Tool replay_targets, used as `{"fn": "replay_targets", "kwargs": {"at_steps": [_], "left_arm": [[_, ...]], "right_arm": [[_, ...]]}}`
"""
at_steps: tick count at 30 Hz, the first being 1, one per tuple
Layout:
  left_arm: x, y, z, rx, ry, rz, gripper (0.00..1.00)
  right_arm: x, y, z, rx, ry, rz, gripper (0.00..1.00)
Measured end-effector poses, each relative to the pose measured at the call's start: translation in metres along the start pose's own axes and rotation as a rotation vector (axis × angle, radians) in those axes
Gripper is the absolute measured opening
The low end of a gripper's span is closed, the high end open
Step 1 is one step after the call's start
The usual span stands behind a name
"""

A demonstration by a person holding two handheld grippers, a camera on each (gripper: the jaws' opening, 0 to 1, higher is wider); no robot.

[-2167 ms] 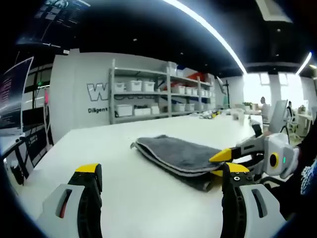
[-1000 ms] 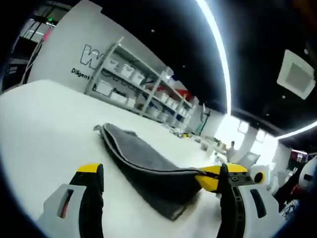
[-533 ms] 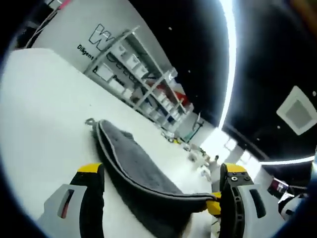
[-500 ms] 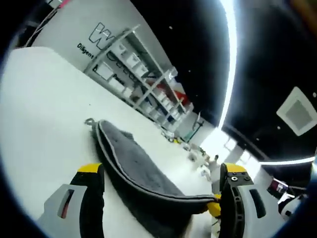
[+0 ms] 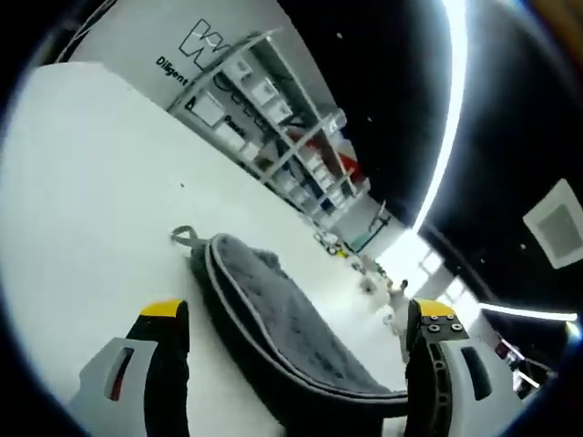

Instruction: Open the folded towel by lifting each exposed corner and separating the folded layers until the towel lies flat within the target outline without major curled edges

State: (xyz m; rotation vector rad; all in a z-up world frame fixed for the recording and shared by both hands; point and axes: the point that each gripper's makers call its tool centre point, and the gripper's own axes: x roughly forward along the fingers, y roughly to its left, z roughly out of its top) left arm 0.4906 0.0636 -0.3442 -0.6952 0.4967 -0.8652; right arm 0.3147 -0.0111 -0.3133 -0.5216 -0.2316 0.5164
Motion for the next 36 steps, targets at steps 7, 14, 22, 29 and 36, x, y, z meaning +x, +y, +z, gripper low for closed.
{"fn": "replay_targets", "kwargs": {"at_steps": [7, 14, 22, 29, 36], "left_arm": [[0.016, -0.003, 0.008, -0.016, 0.003, -0.003, 0.92], [0.029, 0.009, 0.010, -0.008, 0.035, 0.026, 0.83], [0.040, 0.023, 0.011, 0.011, 0.048, 0.077, 0.49], [0.044, 0.039, 0.012, 0.112, 0.047, 0.180, 0.28], [0.051, 0.043, 0.021, 0.080, 0.024, 0.197, 0.27]], "right_arm": [[-0.001, 0.000, -0.001, 0.021, -0.019, -0.009, 0.00], [-0.003, -0.004, -0.002, 0.029, -0.033, -0.029, 0.00], [-0.006, -0.006, -0.001, 0.035, -0.046, -0.036, 0.00], [-0.007, -0.005, 0.000, 0.027, -0.060, -0.032, 0.00], [-0.010, 0.004, 0.000, 0.004, -0.086, -0.012, 0.00]]}}
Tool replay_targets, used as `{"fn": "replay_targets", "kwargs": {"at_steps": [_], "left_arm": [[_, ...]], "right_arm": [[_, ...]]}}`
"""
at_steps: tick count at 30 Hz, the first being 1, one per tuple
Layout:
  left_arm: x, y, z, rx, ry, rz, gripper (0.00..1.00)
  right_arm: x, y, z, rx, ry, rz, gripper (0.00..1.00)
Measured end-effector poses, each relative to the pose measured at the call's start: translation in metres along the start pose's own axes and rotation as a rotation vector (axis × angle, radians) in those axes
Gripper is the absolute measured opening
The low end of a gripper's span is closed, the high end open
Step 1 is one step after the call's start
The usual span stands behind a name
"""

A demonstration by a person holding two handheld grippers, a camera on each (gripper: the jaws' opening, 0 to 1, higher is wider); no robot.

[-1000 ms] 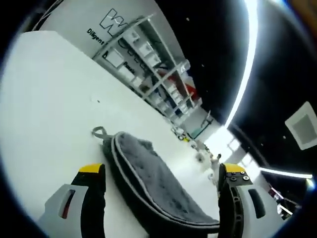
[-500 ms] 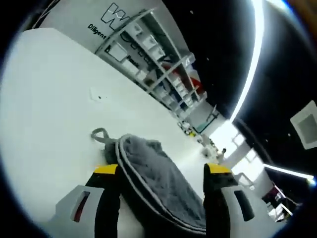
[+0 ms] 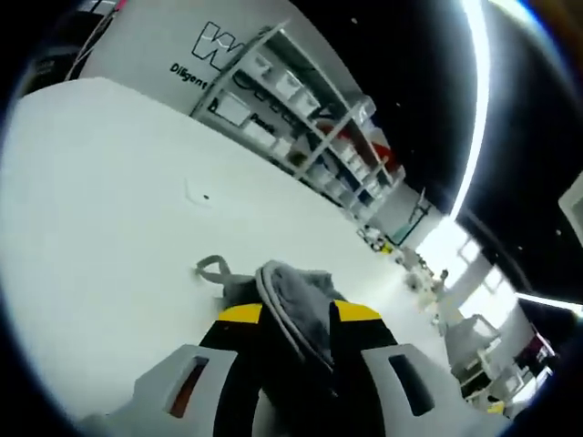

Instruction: Open the folded towel by lifting each exposed corner and separating the folded layers until the towel lies flat within the target outline without major curled edges

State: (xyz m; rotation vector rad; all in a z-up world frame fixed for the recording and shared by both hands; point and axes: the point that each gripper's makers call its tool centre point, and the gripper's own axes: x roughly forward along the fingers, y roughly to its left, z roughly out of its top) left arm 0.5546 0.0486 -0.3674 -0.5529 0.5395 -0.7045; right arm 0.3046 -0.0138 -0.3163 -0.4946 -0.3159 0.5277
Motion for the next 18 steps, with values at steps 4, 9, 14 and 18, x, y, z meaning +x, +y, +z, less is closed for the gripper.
{"fn": "replay_targets", "kwargs": {"at_steps": [4, 9, 14, 18], "left_arm": [[0.004, 0.007, 0.008, -0.013, -0.013, 0.025, 0.25], [0.007, 0.011, 0.005, 0.010, 0.021, 0.053, 0.05], [0.008, 0.006, 0.008, -0.022, 0.015, 0.038, 0.05], [0.008, 0.008, 0.009, -0.010, 0.020, 0.054, 0.04]], "right_arm": [[-0.002, -0.001, -0.002, 0.009, -0.005, -0.004, 0.00], [-0.002, -0.002, -0.004, 0.022, -0.005, -0.004, 0.00], [-0.003, -0.002, -0.005, 0.024, -0.010, -0.004, 0.00], [-0.003, -0.004, -0.008, 0.042, -0.010, -0.007, 0.00]]}}
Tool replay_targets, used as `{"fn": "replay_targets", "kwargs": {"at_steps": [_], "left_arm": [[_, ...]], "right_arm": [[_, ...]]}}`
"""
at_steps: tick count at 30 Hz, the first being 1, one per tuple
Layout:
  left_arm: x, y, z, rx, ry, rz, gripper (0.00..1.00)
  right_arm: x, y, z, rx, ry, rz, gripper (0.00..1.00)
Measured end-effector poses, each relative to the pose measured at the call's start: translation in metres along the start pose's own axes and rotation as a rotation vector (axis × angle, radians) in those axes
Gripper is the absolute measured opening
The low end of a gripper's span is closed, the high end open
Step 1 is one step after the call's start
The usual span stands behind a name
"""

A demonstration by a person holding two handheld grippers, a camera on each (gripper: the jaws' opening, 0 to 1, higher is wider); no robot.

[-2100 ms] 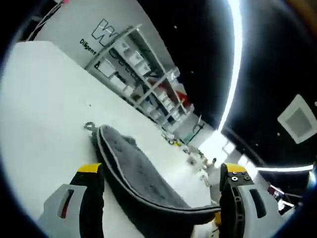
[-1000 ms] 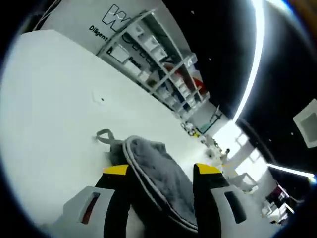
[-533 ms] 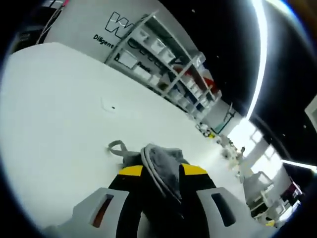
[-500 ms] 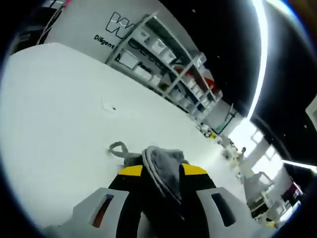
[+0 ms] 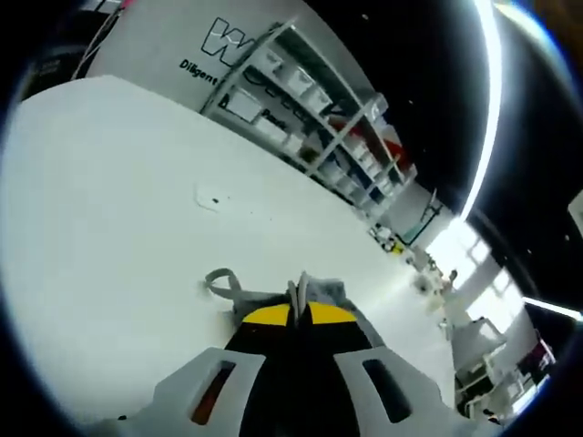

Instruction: Open the folded towel by lifting each exposed corner and separating the folded layers until the towel lies flat within the target outline without major curled edges

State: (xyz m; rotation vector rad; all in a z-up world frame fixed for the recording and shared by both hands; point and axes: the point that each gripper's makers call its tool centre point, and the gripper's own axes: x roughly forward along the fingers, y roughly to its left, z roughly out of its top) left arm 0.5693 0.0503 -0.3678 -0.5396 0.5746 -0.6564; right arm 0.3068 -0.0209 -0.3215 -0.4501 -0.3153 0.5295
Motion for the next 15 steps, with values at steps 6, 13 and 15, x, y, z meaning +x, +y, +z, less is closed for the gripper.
{"fn": "replay_targets", "kwargs": {"at_steps": [6, 13, 15], "left_arm": [[0.001, -0.002, 0.003, -0.003, 0.000, 0.002, 0.04], [0.000, -0.014, 0.014, 0.023, -0.009, 0.012, 0.04], [0.001, -0.019, 0.016, 0.037, -0.008, 0.010, 0.04]], "right_arm": [[-0.001, 0.000, 0.000, 0.006, 0.000, -0.001, 0.00], [-0.003, -0.006, 0.003, 0.018, -0.001, -0.007, 0.00], [-0.003, -0.009, 0.004, 0.017, -0.004, -0.013, 0.00]]}}
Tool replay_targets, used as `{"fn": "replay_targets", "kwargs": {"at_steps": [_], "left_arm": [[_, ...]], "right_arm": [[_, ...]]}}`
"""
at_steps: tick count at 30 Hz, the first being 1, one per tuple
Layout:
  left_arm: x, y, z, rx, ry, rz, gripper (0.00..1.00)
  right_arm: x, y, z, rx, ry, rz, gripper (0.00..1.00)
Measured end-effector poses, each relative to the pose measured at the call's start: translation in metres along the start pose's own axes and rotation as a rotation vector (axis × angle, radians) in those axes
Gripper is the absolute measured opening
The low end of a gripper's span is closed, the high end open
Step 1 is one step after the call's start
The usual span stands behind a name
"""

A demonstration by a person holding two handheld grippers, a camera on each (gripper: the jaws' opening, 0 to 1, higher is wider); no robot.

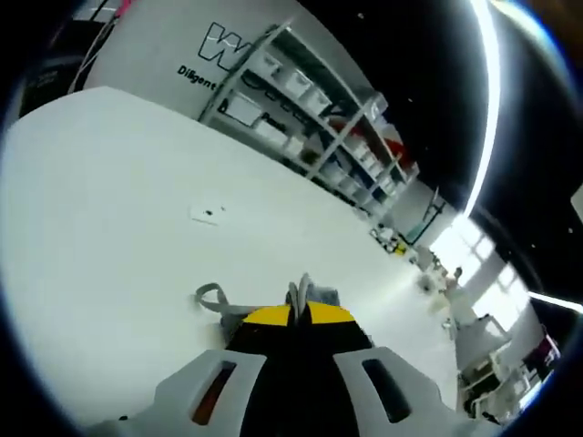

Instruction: Open the folded towel by lifting each exposed corner and separating the folded layers until the towel lies flat within the target outline without major curled edges

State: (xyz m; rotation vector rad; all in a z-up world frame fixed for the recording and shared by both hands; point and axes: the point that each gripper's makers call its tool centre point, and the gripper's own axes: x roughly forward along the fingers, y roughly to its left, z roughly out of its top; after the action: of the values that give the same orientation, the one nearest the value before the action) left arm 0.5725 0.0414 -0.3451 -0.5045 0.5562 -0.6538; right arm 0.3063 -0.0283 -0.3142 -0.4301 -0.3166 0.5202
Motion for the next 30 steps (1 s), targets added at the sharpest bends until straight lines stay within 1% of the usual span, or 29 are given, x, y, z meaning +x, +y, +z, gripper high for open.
{"fn": "replay_targets", "kwargs": {"at_steps": [4, 6, 8, 10, 11, 12, 14, 16, 17, 19, 20, 21, 22, 24, 26, 27, 30], "left_arm": [[0.001, -0.009, 0.004, 0.027, -0.003, 0.002, 0.04], [0.003, -0.010, 0.010, 0.035, 0.001, -0.001, 0.04], [0.004, -0.015, 0.009, 0.055, 0.016, -0.006, 0.04], [0.003, -0.017, 0.004, 0.086, 0.053, 0.000, 0.04], [0.003, -0.019, 0.003, 0.100, 0.060, 0.003, 0.04], [0.004, -0.024, 0.003, 0.121, 0.062, -0.009, 0.04], [0.004, -0.025, 0.006, 0.131, 0.052, 0.003, 0.04], [0.006, -0.030, 0.009, 0.150, 0.028, -0.014, 0.04], [0.006, -0.032, 0.013, 0.134, 0.003, -0.009, 0.04], [0.007, -0.039, 0.012, 0.136, 0.014, -0.032, 0.04], [0.009, -0.042, 0.010, 0.146, 0.021, -0.027, 0.04], [0.009, -0.041, 0.010, 0.175, 0.025, -0.008, 0.04], [0.010, -0.043, 0.011, 0.184, 0.017, -0.006, 0.04], [0.011, -0.048, 0.011, 0.190, 0.016, -0.021, 0.04], [0.013, -0.050, 0.012, 0.211, 0.003, -0.010, 0.04], [0.014, -0.051, 0.013, 0.221, -0.003, -0.017, 0.04], [0.016, -0.055, 0.016, 0.213, -0.020, -0.029, 0.04]], "right_arm": [[-0.002, -0.007, 0.005, 0.001, -0.008, -0.012, 0.00], [-0.003, -0.010, 0.006, 0.007, -0.008, -0.016, 0.00], [-0.004, -0.014, 0.007, 0.011, -0.009, -0.023, 0.00], [-0.005, -0.018, 0.008, 0.019, -0.011, -0.029, 0.00], [-0.006, -0.020, 0.009, 0.020, -0.012, -0.033, 0.00], [-0.007, -0.022, 0.009, 0.021, -0.012, -0.036, 0.00], [-0.007, -0.025, 0.010, 0.024, -0.015, -0.042, 0.00], [-0.008, -0.028, 0.012, 0.027, -0.018, -0.047, 0.00], [-0.008, -0.029, 0.012, 0.028, -0.020, -0.050, 0.00], [-0.009, -0.031, 0.013, 0.027, -0.023, -0.054, 0.00], [-0.010, -0.032, 0.014, 0.026, -0.023, -0.055, 0.00], [-0.011, -0.033, 0.015, 0.025, -0.024, -0.058, 0.00], [-0.011, -0.034, 0.015, 0.024, -0.025, -0.059, 0.00], [-0.012, -0.036, 0.015, 0.024, -0.026, -0.064, 0.00], [-0.012, -0.038, 0.015, 0.025, -0.027, -0.069, 0.00], [-0.013, -0.040, 0.016, 0.024, -0.028, -0.072, 0.00], [-0.014, -0.044, 0.017, 0.025, -0.032, -0.081, 0.00]]}}
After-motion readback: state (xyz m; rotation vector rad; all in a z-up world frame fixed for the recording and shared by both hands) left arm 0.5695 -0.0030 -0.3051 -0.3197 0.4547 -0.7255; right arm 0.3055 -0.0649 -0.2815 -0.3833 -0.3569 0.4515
